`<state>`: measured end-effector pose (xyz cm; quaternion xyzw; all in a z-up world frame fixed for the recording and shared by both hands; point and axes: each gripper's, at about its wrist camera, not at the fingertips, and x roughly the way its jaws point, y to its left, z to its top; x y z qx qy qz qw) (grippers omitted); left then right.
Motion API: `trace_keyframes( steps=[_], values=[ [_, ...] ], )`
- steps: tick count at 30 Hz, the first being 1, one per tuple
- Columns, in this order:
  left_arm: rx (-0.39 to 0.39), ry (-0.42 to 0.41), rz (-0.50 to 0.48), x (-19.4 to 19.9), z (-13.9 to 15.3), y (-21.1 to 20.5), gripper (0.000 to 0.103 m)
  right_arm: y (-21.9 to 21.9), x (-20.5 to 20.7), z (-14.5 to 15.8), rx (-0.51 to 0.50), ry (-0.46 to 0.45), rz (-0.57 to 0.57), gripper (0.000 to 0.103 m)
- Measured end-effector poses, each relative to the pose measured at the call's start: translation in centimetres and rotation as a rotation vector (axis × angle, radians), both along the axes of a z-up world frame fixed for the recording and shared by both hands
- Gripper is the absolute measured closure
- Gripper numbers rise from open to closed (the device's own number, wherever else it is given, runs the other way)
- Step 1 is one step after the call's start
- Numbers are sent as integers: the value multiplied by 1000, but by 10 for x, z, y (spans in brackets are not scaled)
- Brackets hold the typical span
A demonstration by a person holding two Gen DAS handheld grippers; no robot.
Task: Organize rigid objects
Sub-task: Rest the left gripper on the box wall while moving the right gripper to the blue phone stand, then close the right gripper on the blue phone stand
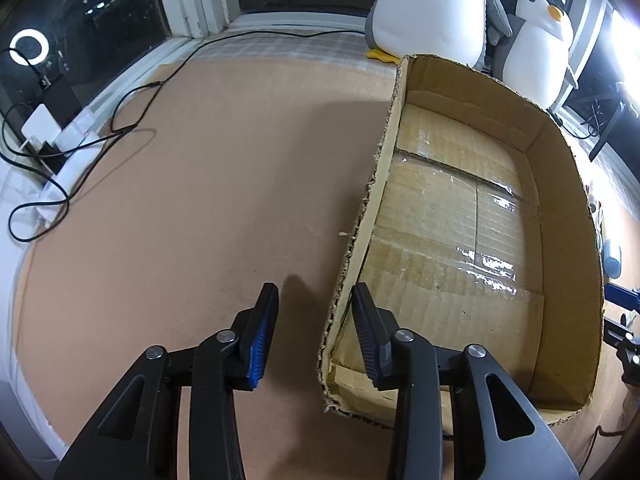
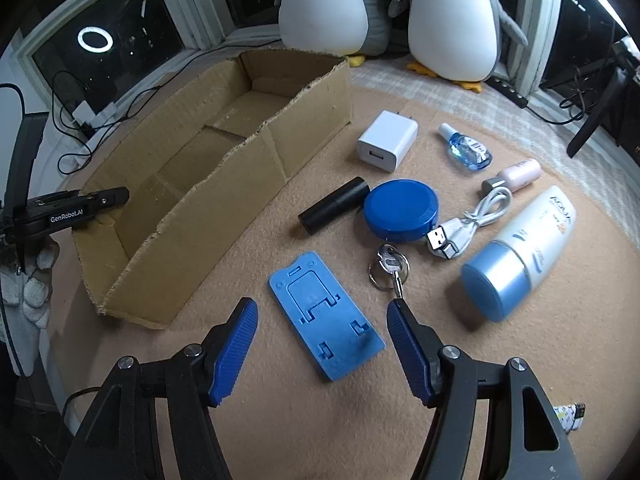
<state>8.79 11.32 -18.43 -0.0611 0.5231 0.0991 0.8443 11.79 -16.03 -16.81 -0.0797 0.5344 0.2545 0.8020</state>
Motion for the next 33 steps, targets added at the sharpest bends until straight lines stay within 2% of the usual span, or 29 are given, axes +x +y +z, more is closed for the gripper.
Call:
trace_keyframes(
  steps=[6, 14, 20, 23, 25, 30, 33],
  values=[
    [-1, 3, -4, 2, -2, -3, 69, 0, 11, -9, 18, 48, 6, 41],
    [-2, 3, -5, 3, -3, -3, 72, 12, 10, -15, 1, 68, 46, 43],
    [-7, 0, -5, 3, -3, -3, 72, 29, -2, -16, -86, 28, 88, 50],
    [-14, -1, -9, 2, -4, -2, 74, 37, -9, -18, -156, -16, 98, 57],
    [-15, -1, -10, 2, -4, -2, 75, 40, -11, -17, -150, -13, 97, 68],
    [-17, -2, -17, 3, -4, -3, 81, 35, -16, -16, -143, -22, 61, 69],
    [-22, -5, -22, 2, -4, -5, 85, 27, -20, -14, -103, -15, 7, 70]
  ],
)
